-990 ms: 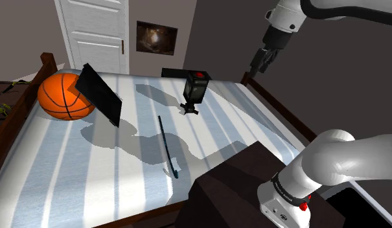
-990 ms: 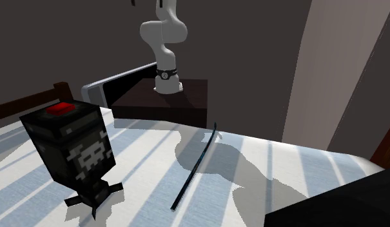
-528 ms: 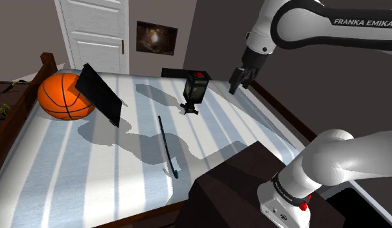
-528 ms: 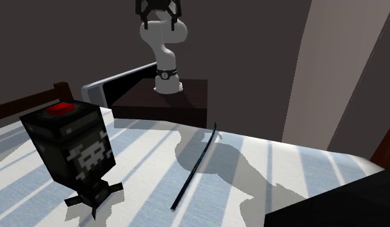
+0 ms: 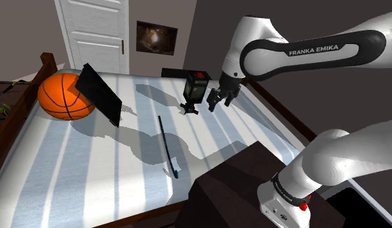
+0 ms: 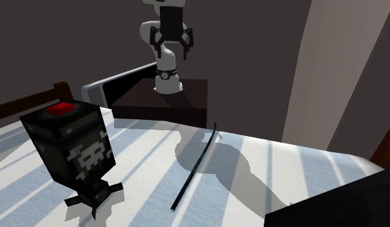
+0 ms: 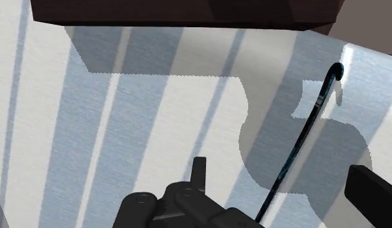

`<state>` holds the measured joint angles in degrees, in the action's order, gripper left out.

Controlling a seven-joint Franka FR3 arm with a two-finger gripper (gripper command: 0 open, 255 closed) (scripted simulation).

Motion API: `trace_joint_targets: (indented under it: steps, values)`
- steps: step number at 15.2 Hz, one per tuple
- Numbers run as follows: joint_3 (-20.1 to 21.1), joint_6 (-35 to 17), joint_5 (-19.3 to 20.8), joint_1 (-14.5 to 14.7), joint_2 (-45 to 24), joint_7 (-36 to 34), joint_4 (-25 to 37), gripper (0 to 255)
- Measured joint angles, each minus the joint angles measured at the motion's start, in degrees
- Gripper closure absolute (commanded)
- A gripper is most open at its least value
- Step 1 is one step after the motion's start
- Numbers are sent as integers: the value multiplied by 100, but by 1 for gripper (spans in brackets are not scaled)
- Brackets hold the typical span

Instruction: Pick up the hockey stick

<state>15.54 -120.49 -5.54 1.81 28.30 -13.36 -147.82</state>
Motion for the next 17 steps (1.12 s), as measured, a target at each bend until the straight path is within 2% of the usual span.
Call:
trace_joint_targets:
  steps: [5,9,13,17]
  values:
    - [433,-955,8,-48,-958,-738,-44,0]
    - [715,-1686,261,-152,-1872,-1401,76,0]
    - [899,-2334,836,-189,-2944,-2301,390,0]
    - [766,-2805,1559,-29,-3984,-3212,820,0]
